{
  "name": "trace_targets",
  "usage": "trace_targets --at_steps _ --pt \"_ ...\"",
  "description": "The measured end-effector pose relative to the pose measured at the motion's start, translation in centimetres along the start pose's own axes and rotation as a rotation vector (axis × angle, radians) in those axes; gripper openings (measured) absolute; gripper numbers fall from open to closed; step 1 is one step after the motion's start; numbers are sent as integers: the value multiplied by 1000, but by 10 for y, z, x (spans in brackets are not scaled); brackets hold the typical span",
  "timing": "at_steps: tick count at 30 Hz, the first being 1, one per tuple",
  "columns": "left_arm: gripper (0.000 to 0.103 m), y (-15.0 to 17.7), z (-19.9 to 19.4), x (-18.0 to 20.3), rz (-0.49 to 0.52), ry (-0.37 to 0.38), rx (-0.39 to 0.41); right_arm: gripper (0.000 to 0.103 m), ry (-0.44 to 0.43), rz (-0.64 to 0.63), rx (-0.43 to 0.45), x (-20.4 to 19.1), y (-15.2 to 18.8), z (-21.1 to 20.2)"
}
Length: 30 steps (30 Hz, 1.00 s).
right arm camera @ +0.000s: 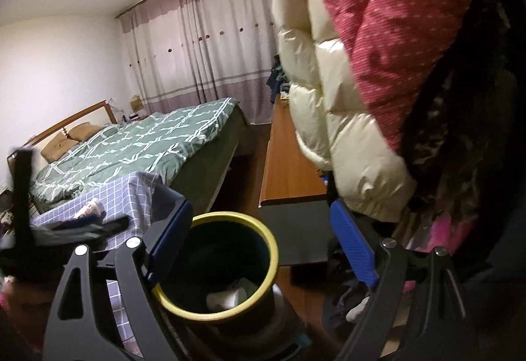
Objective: Collect trash
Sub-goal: 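Carry the paper cup over the bin and open the left tool, then grasp the white foam net sleeve with the right tool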
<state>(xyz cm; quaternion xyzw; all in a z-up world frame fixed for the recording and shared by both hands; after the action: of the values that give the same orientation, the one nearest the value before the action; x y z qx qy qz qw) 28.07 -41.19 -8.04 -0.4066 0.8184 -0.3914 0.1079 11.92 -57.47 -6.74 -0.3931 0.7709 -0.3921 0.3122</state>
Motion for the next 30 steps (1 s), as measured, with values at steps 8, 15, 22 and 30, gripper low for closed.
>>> trace_targets --at_steps 8,15,22,30 --pt "98 17 -147 -102 -136 -193 217 83 -114 -80 -70 -67 15 21" --pt "98 72 -249 -219 -267 -557 378 83 -223 -200 -135 -151 36 34" --pt "98 142 -273 -315 -362 -767 367 83 -377 -326 -200 -245 71 28" --pt "98 184 -264 -366 -484 -730 305 83 -569 -452 -175 -323 104 -20"
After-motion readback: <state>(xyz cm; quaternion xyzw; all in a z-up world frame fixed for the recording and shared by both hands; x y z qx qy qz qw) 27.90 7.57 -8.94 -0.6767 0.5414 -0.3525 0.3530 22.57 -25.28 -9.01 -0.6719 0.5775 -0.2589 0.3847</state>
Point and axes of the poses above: each gripper's, at about its wrist camera, not at the fingertips, and z roughly the way its jaws point, x to its right, y to its underside, the point moved 6 cm from there along z, roughly the way its jaws point, and after that the axes turned 4 degrees about -x, right-handed, at the moved point
